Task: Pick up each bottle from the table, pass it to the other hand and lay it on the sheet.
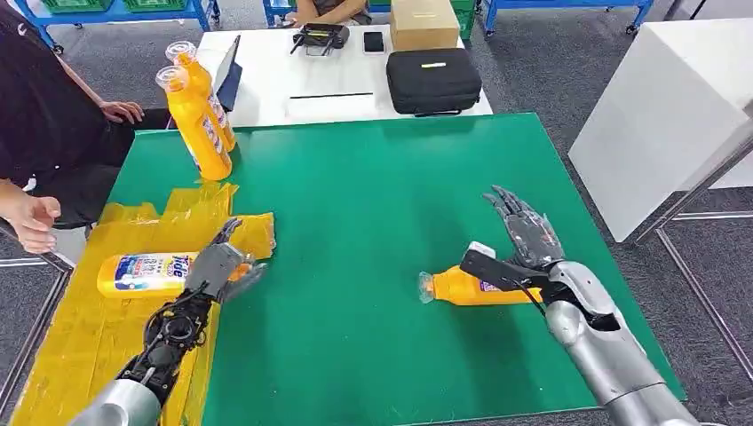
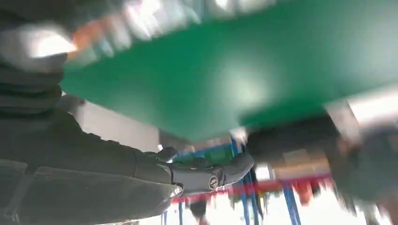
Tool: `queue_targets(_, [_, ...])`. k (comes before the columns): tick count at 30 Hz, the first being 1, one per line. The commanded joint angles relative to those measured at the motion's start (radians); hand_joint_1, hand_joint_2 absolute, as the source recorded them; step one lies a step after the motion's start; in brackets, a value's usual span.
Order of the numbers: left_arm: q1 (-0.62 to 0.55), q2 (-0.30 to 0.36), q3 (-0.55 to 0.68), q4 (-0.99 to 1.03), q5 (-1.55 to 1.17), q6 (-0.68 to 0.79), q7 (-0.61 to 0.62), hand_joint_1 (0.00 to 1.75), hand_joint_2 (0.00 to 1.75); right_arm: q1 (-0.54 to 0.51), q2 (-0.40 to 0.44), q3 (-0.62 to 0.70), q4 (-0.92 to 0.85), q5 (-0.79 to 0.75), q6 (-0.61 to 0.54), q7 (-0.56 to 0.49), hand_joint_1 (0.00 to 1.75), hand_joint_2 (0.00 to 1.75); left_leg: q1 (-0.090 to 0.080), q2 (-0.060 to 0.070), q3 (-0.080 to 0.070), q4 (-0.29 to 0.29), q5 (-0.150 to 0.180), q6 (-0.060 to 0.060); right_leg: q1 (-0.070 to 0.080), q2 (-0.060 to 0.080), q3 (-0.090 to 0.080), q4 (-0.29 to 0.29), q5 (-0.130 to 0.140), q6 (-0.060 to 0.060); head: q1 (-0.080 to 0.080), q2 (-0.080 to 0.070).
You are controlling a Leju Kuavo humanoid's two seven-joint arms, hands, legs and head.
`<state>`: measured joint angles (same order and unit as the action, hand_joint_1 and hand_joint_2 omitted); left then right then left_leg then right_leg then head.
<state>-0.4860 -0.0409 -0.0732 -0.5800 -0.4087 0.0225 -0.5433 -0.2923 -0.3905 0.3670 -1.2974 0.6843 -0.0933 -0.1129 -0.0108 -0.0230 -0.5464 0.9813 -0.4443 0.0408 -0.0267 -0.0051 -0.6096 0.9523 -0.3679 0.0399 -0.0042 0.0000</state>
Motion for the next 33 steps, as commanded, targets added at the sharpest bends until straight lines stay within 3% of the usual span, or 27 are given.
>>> queue_targets(1, [0.115, 0.078, -0.098, -0.253, 0.258, -0.090, 0.037, 0.00, 0.00, 0.054, -0.122, -0.039, 0.021, -0.054, 0.127, -0.036, 0.00, 1.75, 0.001, 0.004, 0.000, 0.000, -0.001, -0.002, 0.002, 0.003, 0.000, -0.001, 0.000, -0.002, 0.001, 0.000])
queue_targets(5, [0.181, 0.110, -0.052, -0.515, 0.464, 0.009, -0.019, 0.00, 0.00, 0.211, -0.144, -0.135, -0.128, -0.129, 0.165, -0.152, 0.00, 1.75, 0.002, 0.004, -0.001, 0.001, -0.002, -0.003, 0.002, 0.001, -0.001, 0.000, -0.001, -0.003, 0.000, 0.000])
queue_targets(9, [0.197, 0.099, -0.023, -0.674, 0.492, 0.077, -0.001, 0.00, 0.00, 0.255, -0.154, -0.161, -0.188, -0.115, 0.215, -0.168, 0.00, 1.75, 0.003, 0.003, -0.005, 0.004, -0.004, -0.003, 0.004, 0.001, -0.006, 0.002, -0.003, -0.003, 0.000, 0.000])
queue_targets(33, [0.197, 0.095, -0.027, -0.670, 0.494, 0.074, 0.006, 0.00, 0.00, 0.243, -0.151, -0.162, -0.184, -0.111, 0.220, -0.164, 0.00, 1.75, 0.001, 0.006, -0.010, 0.001, -0.002, -0.001, 0.001, 0.004, -0.014, 0.000, 0.000, -0.001, 0.001, 0.000])
